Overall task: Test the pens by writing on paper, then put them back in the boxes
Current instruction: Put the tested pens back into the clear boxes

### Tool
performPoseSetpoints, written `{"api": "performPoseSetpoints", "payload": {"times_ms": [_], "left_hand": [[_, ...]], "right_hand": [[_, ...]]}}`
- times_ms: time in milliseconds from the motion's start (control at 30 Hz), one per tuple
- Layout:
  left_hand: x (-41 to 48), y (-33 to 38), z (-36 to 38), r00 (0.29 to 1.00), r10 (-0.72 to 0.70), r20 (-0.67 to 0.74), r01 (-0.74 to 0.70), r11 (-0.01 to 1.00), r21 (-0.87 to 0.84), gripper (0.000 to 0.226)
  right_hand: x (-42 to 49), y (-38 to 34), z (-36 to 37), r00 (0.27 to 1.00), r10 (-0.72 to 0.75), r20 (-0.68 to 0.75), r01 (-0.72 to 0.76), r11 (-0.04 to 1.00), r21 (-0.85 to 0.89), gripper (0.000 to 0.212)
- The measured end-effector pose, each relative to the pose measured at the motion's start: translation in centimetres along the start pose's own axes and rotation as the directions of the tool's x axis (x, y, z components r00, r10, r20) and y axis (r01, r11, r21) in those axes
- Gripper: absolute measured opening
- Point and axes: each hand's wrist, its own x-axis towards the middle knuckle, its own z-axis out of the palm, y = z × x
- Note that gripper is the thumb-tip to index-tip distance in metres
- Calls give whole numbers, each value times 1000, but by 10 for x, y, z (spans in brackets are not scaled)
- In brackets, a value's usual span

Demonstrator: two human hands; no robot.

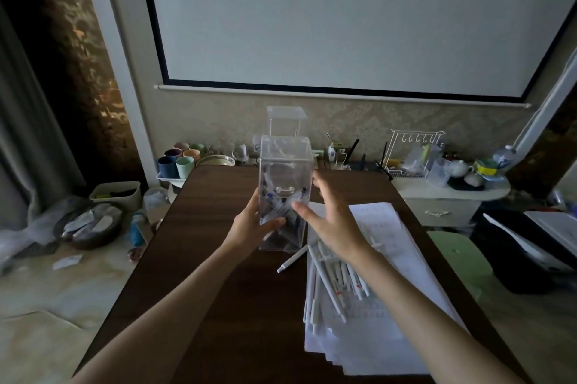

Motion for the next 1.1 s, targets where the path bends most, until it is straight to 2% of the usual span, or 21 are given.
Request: {"api": "performPoseSetpoints", "payload": {"times_ms": [67,100,233,300,400,467,567,667,967,1100], "left_hand": [[-3,2,-1,1000,-2,-8,2,1000,-20,66],[-4,2,-2,1000,1,-17,-2,1000,-25,66],[-11,-3,-16,998,-8,-62,7,1000,-12,59],[-17,-16,-32,998,-50,-49,50,999,-8,65],[-28,-40,-57,992,-119,-46,118,993,-12,77],[-29,-46,-69,989,-135,-64,134,991,-12,77],[-14,-40,-77,991,-86,-105,85,996,-13,76],[9,-37,-79,986,-23,-166,31,999,45,88],[70,-59,-99,973,-75,-218,105,986,129,86],[80,-61,-98,970,-71,-231,98,990,105,84]], "right_hand": [[3,9,11,987,116,113,-125,989,81,84],[4,14,19,982,126,139,-138,987,82,81],[11,23,52,991,132,-20,-133,991,-34,66],[17,17,65,991,118,-62,-121,991,-60,63],[34,8,85,992,103,-75,-103,995,-7,61],[46,4,99,994,69,-80,-68,998,15,57],[63,-3,118,994,55,-96,-53,998,27,57],[80,-5,133,992,53,-115,-49,998,43,55],[139,1,160,986,106,-129,-94,991,97,58],[156,7,164,984,155,-89,-142,980,136,56]]}}
